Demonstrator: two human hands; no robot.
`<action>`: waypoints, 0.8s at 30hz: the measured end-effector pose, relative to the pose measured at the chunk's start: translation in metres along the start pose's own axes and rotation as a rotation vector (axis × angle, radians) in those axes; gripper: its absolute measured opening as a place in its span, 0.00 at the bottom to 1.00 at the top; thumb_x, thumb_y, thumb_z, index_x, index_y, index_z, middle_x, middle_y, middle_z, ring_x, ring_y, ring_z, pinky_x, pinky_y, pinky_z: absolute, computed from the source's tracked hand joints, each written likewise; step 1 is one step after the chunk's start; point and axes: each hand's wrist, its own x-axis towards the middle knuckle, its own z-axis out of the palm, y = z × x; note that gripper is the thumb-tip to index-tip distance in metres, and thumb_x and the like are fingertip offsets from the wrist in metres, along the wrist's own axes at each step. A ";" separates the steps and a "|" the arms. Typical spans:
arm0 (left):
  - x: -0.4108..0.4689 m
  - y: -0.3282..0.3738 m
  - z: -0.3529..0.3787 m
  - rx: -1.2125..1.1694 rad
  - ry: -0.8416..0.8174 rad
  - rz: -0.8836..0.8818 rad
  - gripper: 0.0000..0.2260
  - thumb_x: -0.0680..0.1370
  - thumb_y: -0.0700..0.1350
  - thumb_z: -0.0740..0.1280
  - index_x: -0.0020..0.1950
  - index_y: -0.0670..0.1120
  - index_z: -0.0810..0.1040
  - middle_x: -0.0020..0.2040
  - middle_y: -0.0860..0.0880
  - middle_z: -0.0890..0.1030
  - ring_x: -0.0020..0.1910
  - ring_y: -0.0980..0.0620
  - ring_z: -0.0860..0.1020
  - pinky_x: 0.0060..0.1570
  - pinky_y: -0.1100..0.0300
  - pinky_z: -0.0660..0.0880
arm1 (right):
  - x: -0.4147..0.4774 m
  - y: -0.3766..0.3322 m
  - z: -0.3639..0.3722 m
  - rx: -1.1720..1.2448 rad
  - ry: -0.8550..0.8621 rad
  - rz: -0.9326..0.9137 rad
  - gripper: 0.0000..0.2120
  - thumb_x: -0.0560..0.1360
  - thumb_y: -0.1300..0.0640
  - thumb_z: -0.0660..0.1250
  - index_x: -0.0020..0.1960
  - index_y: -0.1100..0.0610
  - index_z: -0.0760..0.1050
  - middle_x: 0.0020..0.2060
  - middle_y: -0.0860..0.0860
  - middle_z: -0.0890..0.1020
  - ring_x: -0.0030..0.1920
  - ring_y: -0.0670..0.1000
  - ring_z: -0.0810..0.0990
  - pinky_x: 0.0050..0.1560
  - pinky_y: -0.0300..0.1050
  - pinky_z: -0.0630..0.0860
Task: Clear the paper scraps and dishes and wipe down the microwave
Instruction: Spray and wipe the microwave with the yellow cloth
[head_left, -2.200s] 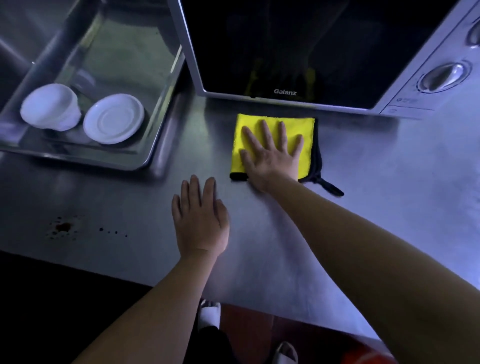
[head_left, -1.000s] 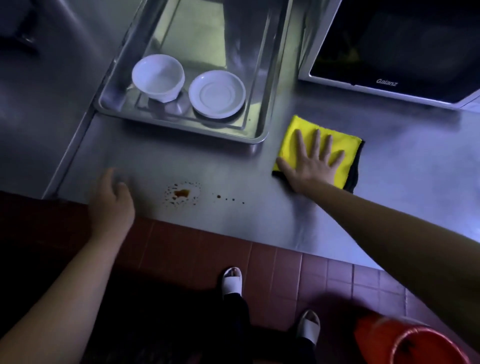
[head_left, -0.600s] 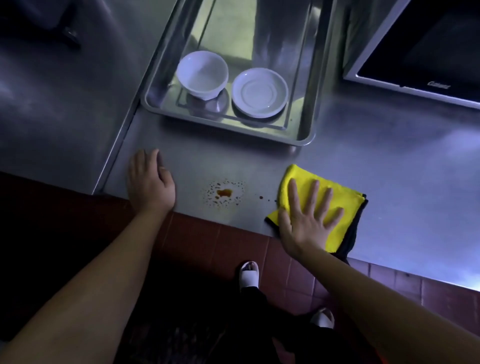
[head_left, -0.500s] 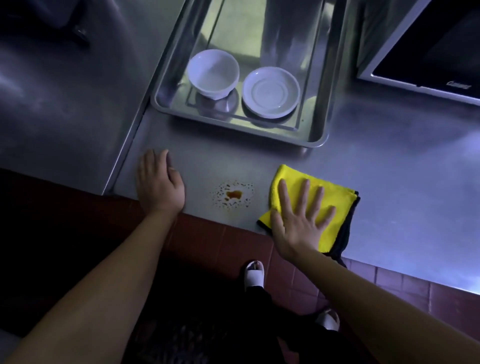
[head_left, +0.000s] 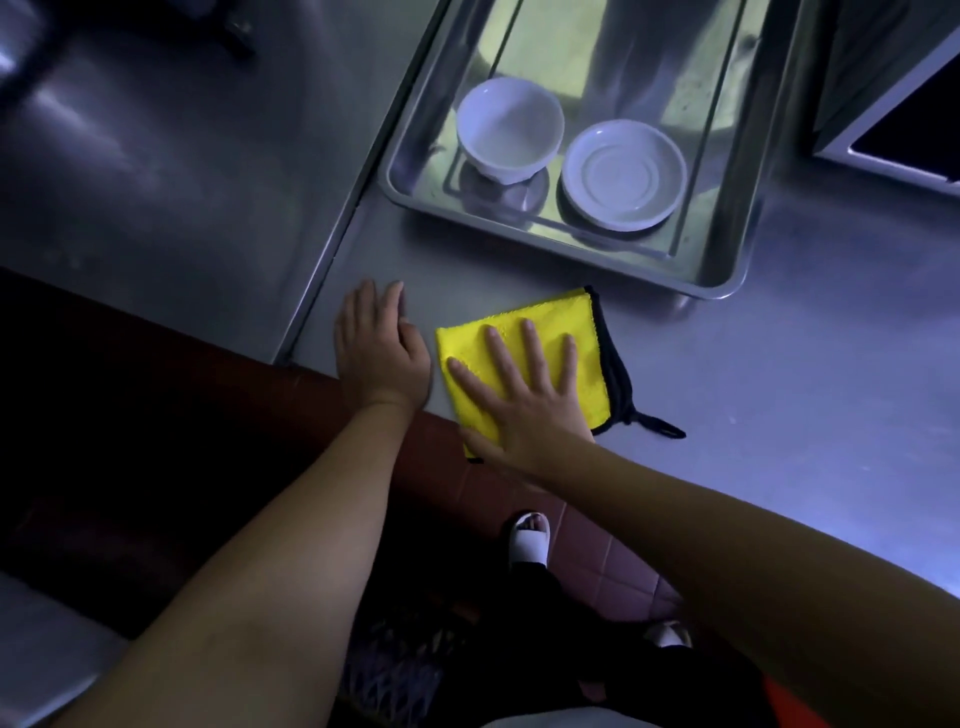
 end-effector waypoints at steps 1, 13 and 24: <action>0.000 0.000 0.000 -0.008 0.005 -0.001 0.23 0.76 0.43 0.58 0.71 0.43 0.75 0.72 0.38 0.71 0.73 0.37 0.66 0.74 0.46 0.59 | -0.003 0.003 -0.001 -0.025 -0.006 -0.038 0.37 0.76 0.28 0.50 0.81 0.38 0.45 0.81 0.55 0.52 0.79 0.68 0.46 0.69 0.78 0.46; -0.002 -0.007 0.003 -0.011 -0.023 -0.006 0.22 0.78 0.41 0.58 0.72 0.45 0.73 0.74 0.40 0.70 0.74 0.39 0.65 0.73 0.46 0.60 | -0.115 0.051 0.017 -0.048 -0.036 0.163 0.38 0.74 0.31 0.57 0.80 0.36 0.46 0.81 0.50 0.53 0.80 0.61 0.49 0.71 0.75 0.50; -0.020 0.053 0.006 0.106 -0.189 0.064 0.26 0.79 0.42 0.63 0.76 0.42 0.64 0.78 0.36 0.60 0.79 0.37 0.52 0.76 0.38 0.48 | -0.267 0.135 0.015 0.111 -0.153 0.690 0.40 0.71 0.25 0.51 0.79 0.35 0.46 0.81 0.44 0.50 0.81 0.53 0.49 0.75 0.68 0.52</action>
